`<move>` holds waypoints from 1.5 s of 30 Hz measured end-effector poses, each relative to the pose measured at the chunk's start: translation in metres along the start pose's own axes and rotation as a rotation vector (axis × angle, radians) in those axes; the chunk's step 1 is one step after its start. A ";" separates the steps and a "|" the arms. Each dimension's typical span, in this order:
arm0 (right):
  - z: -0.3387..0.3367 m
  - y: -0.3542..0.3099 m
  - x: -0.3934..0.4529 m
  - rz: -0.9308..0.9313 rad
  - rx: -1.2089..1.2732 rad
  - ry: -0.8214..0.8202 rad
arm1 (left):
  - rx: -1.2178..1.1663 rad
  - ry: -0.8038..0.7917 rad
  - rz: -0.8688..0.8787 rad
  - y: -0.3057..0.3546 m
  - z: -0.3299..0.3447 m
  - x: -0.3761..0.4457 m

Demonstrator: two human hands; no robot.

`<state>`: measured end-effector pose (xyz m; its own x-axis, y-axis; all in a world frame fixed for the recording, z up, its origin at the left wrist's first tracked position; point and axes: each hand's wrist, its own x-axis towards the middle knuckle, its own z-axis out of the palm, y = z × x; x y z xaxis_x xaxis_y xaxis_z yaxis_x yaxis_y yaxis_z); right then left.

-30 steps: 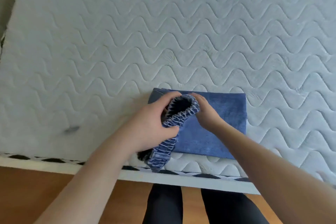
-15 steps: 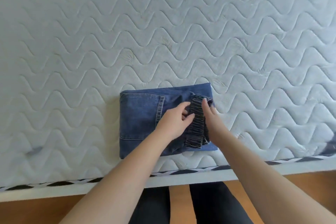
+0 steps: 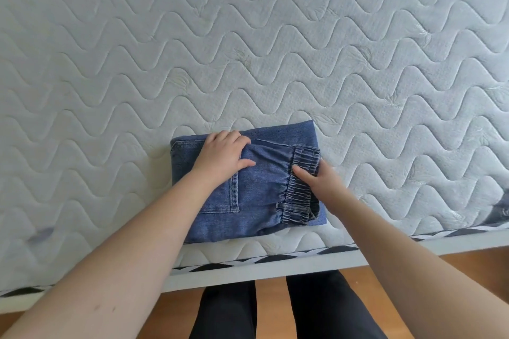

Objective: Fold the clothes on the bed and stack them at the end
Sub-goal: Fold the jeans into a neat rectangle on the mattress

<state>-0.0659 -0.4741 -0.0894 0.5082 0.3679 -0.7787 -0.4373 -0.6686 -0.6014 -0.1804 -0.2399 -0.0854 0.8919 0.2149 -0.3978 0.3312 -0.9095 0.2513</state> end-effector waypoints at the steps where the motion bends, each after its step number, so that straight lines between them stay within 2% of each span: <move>1: 0.003 0.000 0.002 -0.019 -0.122 0.073 | 0.001 -0.003 -0.019 0.002 0.001 0.003; 2: 0.006 0.000 0.003 -0.038 -0.207 0.155 | -0.003 -0.007 -0.043 0.003 0.001 0.005; 4: 0.014 -0.001 0.002 -0.081 -0.196 0.267 | -0.003 -0.017 -0.090 0.004 0.001 0.010; 8: 0.019 0.002 0.005 -0.148 -0.156 0.307 | 0.046 -0.022 -0.130 -0.005 0.000 0.012; 10: 0.017 0.001 0.007 -0.148 -0.248 0.314 | 0.094 -0.044 -0.164 -0.013 -0.001 0.013; 13: 0.013 -0.004 0.010 -0.201 -0.501 0.436 | 0.162 -0.046 -0.193 -0.016 0.002 0.012; 16: 0.019 -0.010 0.009 -0.286 -0.702 0.532 | 0.166 0.091 -0.156 -0.008 0.008 0.006; 18: 0.034 -0.012 0.005 -0.476 -0.841 0.554 | 0.122 0.277 -0.079 -0.001 0.012 0.001; 20: 0.053 -0.011 0.004 -0.673 -0.936 0.532 | 0.065 0.472 0.001 0.006 0.021 -0.006; 22: 0.064 -0.009 0.008 -0.710 -0.978 0.462 | 0.001 0.541 0.042 0.011 0.031 -0.016; 25: 0.064 -0.007 0.023 -0.623 -1.070 0.379 | -0.057 0.499 0.067 0.013 0.051 -0.044; 29: 0.059 -0.003 0.041 -0.620 -1.143 0.317 | 0.097 0.327 0.048 0.007 0.075 -0.068; 33: 0.060 0.000 0.050 -0.616 -1.166 0.319 | 0.159 0.245 0.006 0.001 0.093 -0.060; 41: 0.066 -0.009 0.033 -0.557 -1.236 0.334 | 0.159 0.177 -0.027 0.005 0.085 -0.058; 45: 0.076 0.013 -0.006 -0.640 -1.145 0.408 | 0.042 0.291 -0.125 0.021 0.081 -0.084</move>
<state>-0.1310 -0.4361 -0.1055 0.6546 0.7299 -0.1965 0.7035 -0.6834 -0.1950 -0.2733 -0.3057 -0.1182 0.8979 0.4129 -0.1529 0.4359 -0.8823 0.1773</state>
